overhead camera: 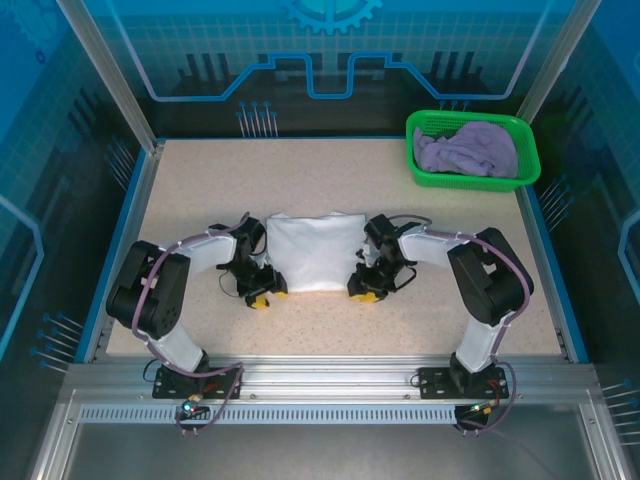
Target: Fold and stack the t-shirts
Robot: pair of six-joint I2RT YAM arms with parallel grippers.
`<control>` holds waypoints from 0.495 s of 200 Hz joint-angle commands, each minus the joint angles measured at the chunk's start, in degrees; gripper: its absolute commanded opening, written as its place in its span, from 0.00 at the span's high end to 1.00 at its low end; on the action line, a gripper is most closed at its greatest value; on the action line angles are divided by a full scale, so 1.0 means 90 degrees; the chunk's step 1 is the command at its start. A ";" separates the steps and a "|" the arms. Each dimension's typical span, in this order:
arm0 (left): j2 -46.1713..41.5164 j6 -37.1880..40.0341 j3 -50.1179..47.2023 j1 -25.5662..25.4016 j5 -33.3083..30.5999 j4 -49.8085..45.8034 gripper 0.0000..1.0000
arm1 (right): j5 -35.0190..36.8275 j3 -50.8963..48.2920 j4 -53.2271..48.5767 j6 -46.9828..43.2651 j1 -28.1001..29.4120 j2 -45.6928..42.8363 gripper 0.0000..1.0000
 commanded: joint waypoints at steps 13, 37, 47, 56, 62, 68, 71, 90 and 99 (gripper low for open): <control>0.0150 -0.0280 0.0239 0.0158 -0.1360 -0.0427 0.45 | 0.0312 -0.0201 -0.0107 -0.0234 -0.0586 -0.0136 0.64; -0.0084 -0.0111 0.0790 0.0184 -0.1599 -0.0740 0.39 | 0.0272 -0.0055 -0.0276 -0.0209 -0.0730 -0.0560 0.64; -0.0160 -0.0056 0.1131 0.0230 -0.1877 -0.1056 0.36 | 0.0290 0.0015 -0.0392 -0.0187 -0.0758 -0.0727 0.64; -0.0220 -0.0074 0.1479 0.0298 -0.2239 -0.1374 0.31 | 0.0283 0.0020 -0.0410 -0.0128 -0.0797 -0.0912 0.65; -0.0266 -0.0104 0.1679 0.0339 -0.2481 -0.1533 0.30 | 0.0300 0.0000 -0.0391 -0.0068 -0.0818 -0.1062 0.64; -0.0308 -0.0092 0.1853 0.0388 -0.2560 -0.1583 0.29 | 0.0325 -0.0031 -0.0348 0.0005 -0.0843 -0.1226 0.64; -0.0333 -0.0073 0.1931 0.0414 -0.2564 -0.1570 0.29 | 0.0342 -0.0043 -0.0322 0.0034 -0.0853 -0.1318 0.64; -0.0345 0.0079 0.2207 0.0480 -0.2333 -0.1143 0.27 | 0.0703 -0.0070 -0.0202 0.0235 -0.0890 -0.1851 0.60; -0.0248 0.0175 0.2346 0.0481 -0.2157 -0.0960 0.27 | 0.0885 -0.0096 -0.0108 0.0337 -0.0900 -0.2101 0.58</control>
